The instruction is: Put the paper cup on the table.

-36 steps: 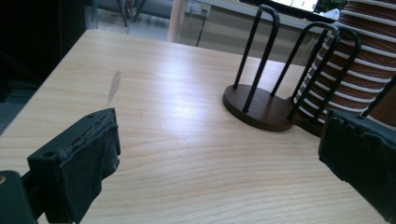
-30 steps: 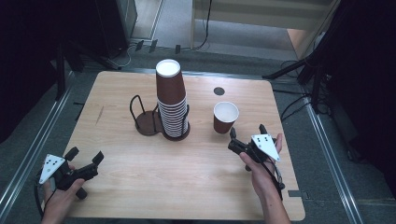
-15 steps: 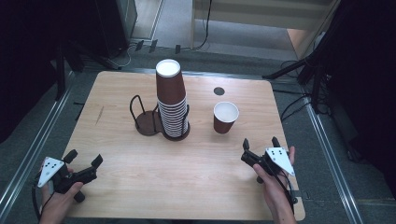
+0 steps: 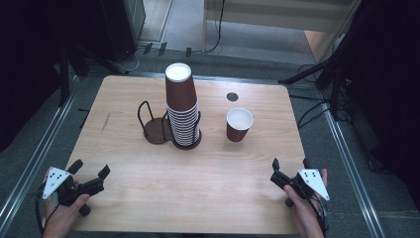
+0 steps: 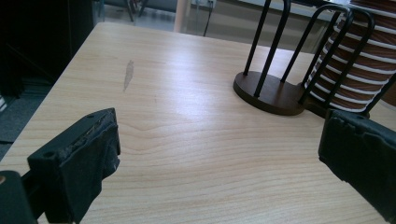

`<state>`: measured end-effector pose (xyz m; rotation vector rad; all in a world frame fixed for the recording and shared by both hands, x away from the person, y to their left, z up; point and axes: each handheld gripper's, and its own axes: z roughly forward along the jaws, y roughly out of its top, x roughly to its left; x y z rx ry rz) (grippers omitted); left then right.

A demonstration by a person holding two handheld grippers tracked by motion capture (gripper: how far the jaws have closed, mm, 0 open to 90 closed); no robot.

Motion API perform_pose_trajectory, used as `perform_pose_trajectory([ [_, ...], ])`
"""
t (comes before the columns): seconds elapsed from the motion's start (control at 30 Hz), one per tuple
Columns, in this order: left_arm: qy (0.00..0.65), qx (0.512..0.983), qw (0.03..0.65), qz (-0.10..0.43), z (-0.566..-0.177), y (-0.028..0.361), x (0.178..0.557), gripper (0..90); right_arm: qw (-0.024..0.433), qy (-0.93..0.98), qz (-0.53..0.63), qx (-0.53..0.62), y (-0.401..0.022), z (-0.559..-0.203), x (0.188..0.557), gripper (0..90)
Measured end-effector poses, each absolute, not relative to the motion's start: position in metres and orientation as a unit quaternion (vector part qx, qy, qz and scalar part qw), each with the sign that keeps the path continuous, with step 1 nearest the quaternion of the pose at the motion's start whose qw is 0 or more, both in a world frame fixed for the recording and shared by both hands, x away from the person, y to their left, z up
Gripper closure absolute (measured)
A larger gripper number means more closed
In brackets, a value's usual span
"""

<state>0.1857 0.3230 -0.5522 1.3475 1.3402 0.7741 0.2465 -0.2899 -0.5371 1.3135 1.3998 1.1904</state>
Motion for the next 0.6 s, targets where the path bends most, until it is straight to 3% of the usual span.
perform_pose_trajectory([
  [0.6, 0.554, 0.57, 0.512, 0.325, -0.553, 0.319, 0.187, 0.0, 0.433, 0.568, 0.46, 0.527, -0.304, -0.547, 0.227, 0.0],
])
